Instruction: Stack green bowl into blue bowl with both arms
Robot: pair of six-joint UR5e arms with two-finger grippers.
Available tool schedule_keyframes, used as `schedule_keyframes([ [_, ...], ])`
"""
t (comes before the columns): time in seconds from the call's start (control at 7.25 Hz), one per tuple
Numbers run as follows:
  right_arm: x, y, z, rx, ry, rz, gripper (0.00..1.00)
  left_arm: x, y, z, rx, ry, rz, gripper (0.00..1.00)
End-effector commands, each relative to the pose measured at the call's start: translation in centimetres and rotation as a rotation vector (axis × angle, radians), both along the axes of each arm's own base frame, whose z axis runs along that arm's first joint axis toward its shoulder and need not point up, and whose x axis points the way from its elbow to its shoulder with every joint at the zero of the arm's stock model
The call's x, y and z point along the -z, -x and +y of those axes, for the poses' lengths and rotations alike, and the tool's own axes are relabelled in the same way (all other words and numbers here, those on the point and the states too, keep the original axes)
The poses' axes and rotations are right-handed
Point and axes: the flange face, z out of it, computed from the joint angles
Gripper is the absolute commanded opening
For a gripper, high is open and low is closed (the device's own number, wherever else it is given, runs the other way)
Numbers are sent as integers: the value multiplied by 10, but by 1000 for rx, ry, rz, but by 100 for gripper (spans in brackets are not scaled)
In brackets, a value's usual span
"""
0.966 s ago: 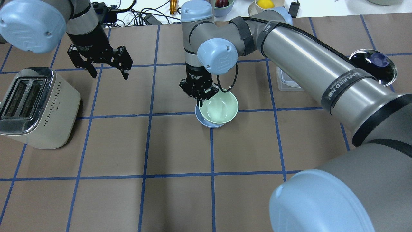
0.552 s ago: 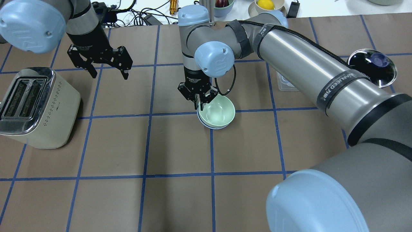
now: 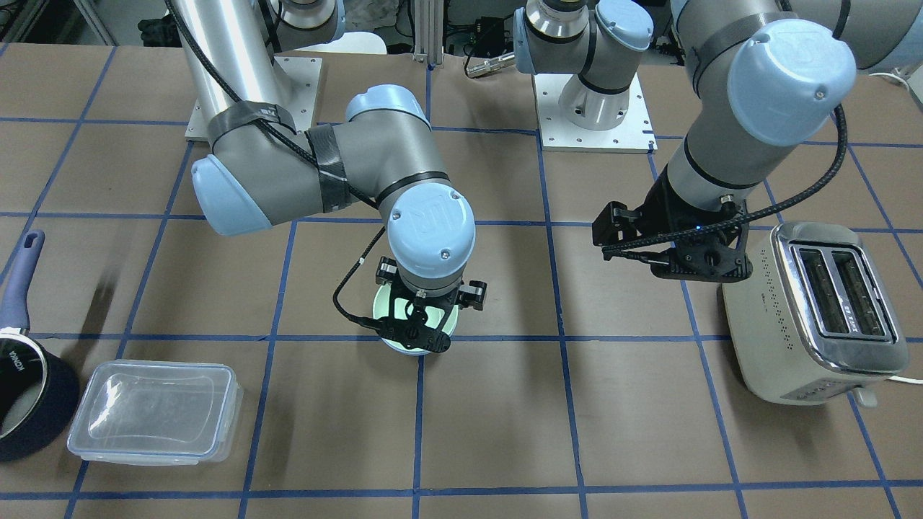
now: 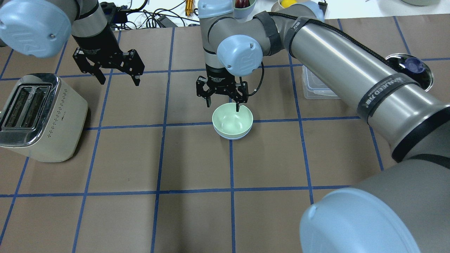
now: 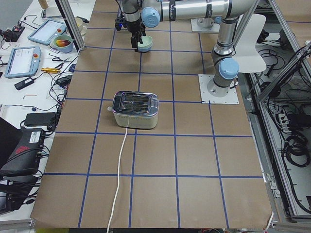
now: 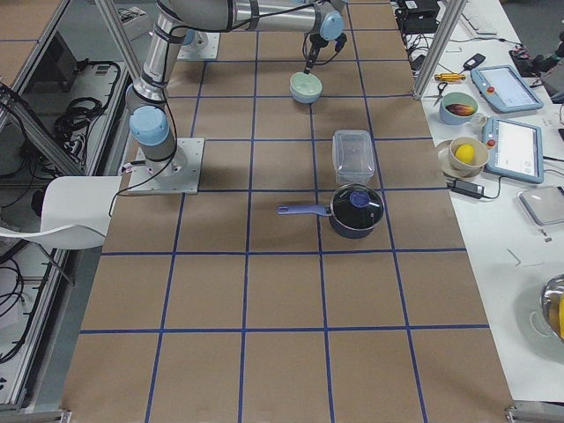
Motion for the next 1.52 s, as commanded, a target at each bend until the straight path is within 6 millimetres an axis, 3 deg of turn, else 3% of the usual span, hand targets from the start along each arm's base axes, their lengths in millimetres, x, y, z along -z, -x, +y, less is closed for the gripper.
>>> schedule_keyframes([
  [0.0, -63, 86, -12, -82, 34, 32, 100, -1, 2, 1, -31, 3, -5, 100],
  [0.14, -103, 137, -15, -101, 80, 5, 100, -1, 15, 4, -63, 6, -11, 100],
  [0.28, -134, 180, -5, -176, 63, -18, 100, -3, 40, 10, -84, 16, -17, 100],
  [0.41, -158, 210, 5, -217, 65, -35, 100, -8, 65, 21, -78, 36, -54, 100],
  [0.55, -169, 224, 9, -217, 76, -41, 98, -11, 83, 34, -36, 33, -63, 100],
  [0.69, -172, 229, 21, -205, 54, -52, 97, -10, 86, 46, -12, 24, -41, 100],
  [0.97, -184, 243, 42, -179, 69, -56, 100, -8, 81, 57, 95, 6, 15, 100],
  [1.38, -170, 239, 67, -150, 88, -107, 100, -11, 61, 57, 98, -33, 22, 100],
])
